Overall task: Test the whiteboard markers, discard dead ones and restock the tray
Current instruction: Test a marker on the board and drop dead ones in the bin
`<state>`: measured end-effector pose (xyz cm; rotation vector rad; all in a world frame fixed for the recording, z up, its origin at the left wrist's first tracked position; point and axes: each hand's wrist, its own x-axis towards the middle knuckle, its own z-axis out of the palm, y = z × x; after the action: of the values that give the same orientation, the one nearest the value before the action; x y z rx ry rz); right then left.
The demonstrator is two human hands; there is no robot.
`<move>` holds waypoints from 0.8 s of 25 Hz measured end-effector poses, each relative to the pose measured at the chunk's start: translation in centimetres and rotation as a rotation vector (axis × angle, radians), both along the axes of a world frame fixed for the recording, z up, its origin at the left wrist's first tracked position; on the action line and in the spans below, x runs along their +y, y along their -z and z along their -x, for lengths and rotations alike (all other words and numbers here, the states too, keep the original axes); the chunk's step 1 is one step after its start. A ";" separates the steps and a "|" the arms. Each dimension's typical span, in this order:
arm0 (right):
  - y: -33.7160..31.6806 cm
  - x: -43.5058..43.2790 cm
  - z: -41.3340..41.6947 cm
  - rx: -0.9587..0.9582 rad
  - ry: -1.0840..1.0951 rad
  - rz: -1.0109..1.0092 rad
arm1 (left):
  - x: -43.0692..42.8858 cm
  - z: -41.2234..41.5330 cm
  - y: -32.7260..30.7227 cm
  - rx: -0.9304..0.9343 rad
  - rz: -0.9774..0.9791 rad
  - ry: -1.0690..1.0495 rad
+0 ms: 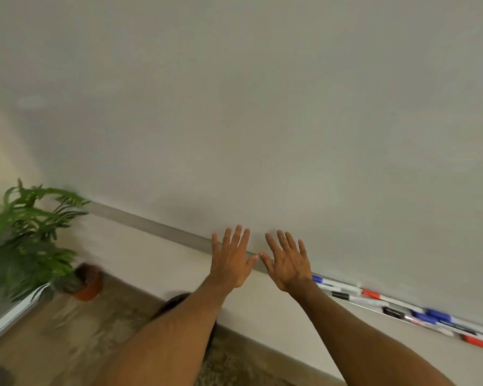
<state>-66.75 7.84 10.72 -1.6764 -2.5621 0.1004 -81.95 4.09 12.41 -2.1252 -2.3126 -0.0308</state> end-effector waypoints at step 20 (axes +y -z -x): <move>0.1 -13.5 -39.7 0.065 0.447 0.016 | -6.9 -38.8 -0.1 0.020 0.064 0.369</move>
<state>-27.08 -5.66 10.64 -2.1613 -2.0838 0.1439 -43.17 -2.84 12.53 -2.5381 -1.9023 0.0646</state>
